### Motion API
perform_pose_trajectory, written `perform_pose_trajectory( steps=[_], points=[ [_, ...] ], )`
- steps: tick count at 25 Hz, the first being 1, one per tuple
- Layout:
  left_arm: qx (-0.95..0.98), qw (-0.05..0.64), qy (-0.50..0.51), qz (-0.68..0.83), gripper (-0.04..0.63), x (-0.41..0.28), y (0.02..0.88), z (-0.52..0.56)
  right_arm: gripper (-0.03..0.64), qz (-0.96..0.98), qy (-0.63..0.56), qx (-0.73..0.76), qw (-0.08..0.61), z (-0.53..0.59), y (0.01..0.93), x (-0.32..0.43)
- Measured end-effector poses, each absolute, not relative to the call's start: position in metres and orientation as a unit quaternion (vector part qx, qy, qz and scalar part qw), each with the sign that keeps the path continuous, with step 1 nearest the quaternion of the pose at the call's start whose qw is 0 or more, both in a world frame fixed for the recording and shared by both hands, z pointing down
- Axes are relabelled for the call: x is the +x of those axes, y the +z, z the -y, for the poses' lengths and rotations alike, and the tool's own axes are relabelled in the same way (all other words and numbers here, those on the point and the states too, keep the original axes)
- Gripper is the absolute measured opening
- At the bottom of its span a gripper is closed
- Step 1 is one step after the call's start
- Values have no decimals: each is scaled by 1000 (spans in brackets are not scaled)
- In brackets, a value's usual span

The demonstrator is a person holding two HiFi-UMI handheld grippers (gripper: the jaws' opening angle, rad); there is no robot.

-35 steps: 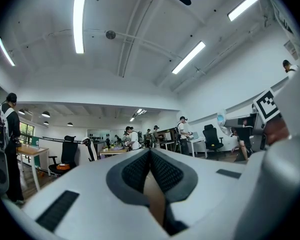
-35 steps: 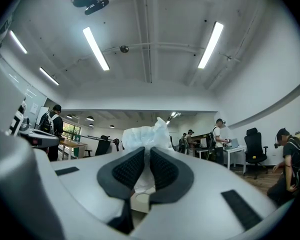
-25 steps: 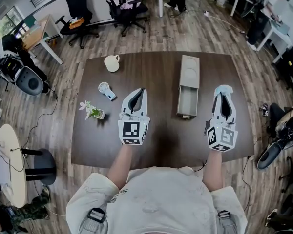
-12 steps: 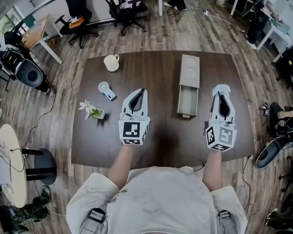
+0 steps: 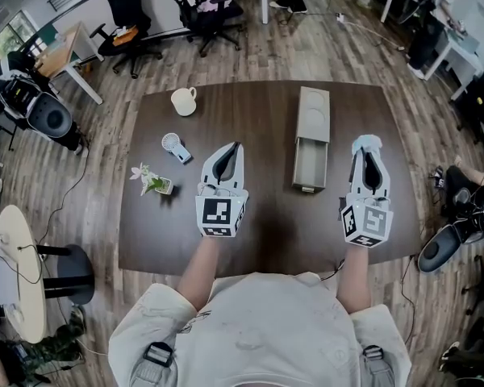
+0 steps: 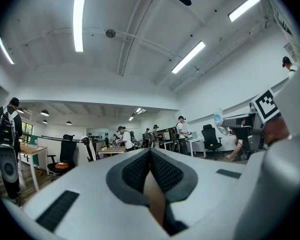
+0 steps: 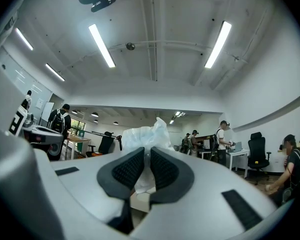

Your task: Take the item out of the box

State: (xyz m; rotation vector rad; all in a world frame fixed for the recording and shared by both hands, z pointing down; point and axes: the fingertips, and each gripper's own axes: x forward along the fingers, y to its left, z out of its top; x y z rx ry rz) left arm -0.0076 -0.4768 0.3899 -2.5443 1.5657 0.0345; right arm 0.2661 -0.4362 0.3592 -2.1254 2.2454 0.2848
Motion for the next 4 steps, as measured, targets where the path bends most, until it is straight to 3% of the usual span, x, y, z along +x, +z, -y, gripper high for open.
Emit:
perform_pose_trajectory(
  steps=[4],
  points=[
    [-848, 79, 14, -523, 2, -7, 388, 479, 40, -724, 94, -683, 18, 439, 357, 266]
  ],
)
